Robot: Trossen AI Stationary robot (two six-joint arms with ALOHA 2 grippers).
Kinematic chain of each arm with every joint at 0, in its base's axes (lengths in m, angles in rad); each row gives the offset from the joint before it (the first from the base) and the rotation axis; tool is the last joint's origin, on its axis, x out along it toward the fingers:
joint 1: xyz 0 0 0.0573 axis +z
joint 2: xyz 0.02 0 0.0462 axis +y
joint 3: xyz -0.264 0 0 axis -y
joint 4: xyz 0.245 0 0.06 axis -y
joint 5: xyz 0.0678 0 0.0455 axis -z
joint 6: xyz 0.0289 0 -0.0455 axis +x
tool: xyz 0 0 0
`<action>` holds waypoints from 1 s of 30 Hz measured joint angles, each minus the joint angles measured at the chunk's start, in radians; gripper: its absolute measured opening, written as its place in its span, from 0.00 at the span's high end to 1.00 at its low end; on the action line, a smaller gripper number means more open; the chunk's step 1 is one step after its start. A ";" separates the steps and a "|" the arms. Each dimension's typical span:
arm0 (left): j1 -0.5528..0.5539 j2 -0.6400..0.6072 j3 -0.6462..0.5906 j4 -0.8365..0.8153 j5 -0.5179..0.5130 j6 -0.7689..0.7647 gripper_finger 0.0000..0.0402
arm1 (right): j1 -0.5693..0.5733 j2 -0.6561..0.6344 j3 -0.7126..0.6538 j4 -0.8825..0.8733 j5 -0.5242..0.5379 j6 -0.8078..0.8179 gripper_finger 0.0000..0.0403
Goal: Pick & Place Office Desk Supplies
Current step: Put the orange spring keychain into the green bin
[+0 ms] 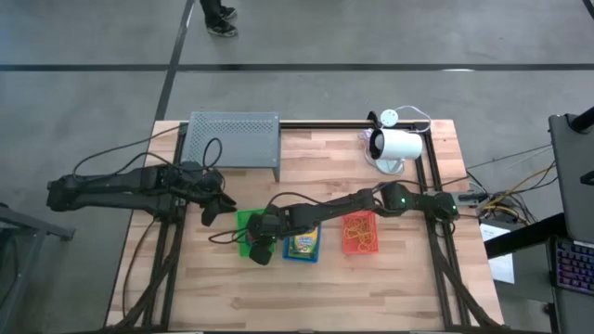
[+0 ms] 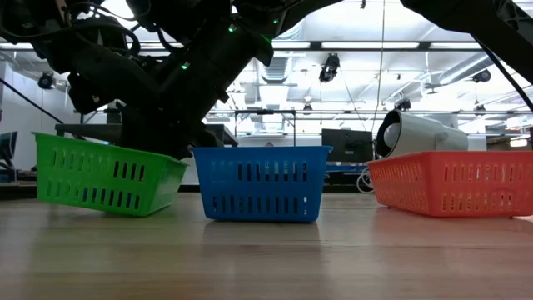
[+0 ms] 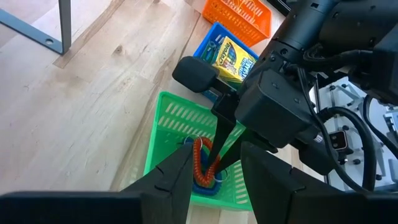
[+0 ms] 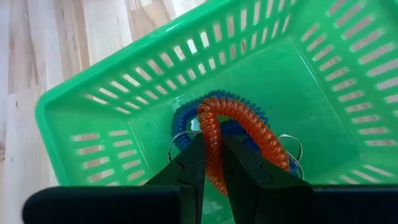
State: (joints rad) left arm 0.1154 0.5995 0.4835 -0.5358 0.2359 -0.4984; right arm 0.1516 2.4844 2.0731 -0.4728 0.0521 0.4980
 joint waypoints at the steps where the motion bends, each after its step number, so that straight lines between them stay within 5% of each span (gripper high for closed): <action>1: 0.000 0.000 0.000 0.000 0.000 0.000 0.66 | 0.000 0.000 0.000 0.000 0.000 0.000 0.89; 17: 0.000 0.000 0.000 0.000 0.000 0.000 0.66 | 0.003 0.000 0.000 0.006 0.037 -0.008 0.72; 30: 0.000 0.000 0.000 0.000 0.000 0.000 0.66 | 0.010 -0.005 0.062 -0.003 0.057 -0.060 0.70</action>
State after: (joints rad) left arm 0.1154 0.5999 0.4835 -0.5358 0.2361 -0.4984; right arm 0.1617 2.4798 2.1356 -0.4762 0.1094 0.4379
